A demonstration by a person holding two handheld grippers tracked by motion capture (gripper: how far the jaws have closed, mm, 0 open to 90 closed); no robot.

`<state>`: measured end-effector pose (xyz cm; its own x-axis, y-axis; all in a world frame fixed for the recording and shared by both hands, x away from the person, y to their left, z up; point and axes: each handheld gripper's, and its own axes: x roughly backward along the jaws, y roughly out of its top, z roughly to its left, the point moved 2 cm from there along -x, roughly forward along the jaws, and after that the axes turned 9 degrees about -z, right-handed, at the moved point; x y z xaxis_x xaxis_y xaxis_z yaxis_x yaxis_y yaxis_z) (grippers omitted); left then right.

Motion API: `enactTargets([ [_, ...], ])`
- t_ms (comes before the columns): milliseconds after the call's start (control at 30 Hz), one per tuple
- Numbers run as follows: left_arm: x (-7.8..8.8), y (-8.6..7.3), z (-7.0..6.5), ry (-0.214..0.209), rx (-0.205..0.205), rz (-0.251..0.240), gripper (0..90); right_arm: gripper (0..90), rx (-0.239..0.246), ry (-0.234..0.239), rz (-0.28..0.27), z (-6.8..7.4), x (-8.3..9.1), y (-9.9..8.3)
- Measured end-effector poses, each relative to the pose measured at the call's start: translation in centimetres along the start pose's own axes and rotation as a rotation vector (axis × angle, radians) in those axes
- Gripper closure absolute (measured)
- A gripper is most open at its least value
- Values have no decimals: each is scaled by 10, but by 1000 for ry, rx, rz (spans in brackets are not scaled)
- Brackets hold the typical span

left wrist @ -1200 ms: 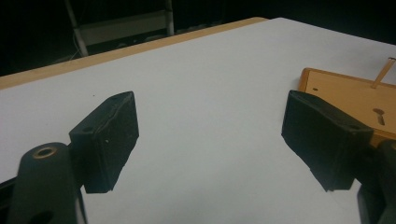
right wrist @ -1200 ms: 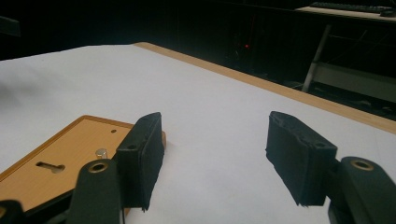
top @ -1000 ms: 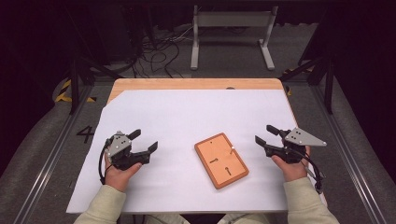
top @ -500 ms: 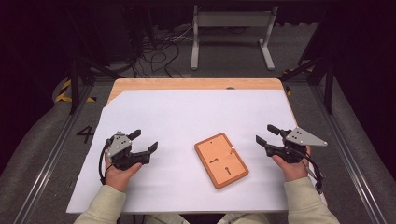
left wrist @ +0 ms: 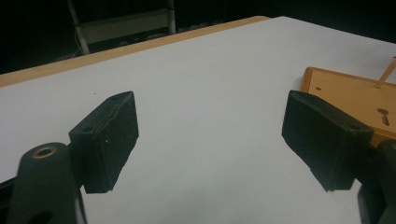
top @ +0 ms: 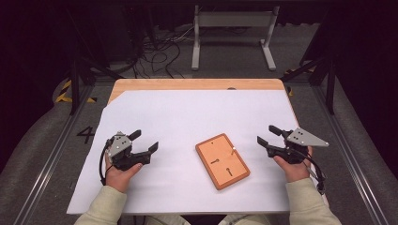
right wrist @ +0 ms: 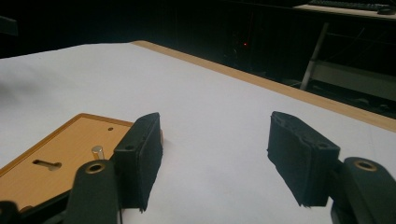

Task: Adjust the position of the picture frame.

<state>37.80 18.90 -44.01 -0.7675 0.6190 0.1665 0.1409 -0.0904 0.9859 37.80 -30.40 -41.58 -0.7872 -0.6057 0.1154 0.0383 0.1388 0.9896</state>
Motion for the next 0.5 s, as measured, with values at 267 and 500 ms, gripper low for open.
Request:
enactTargets([
  [267,-1,0,0,0,7,2,188,332,-5,-4,17,0,-1,0],
  [500,-2,-1,1,2,9,8,187,598,24,71,231,8,-11,-5],
])
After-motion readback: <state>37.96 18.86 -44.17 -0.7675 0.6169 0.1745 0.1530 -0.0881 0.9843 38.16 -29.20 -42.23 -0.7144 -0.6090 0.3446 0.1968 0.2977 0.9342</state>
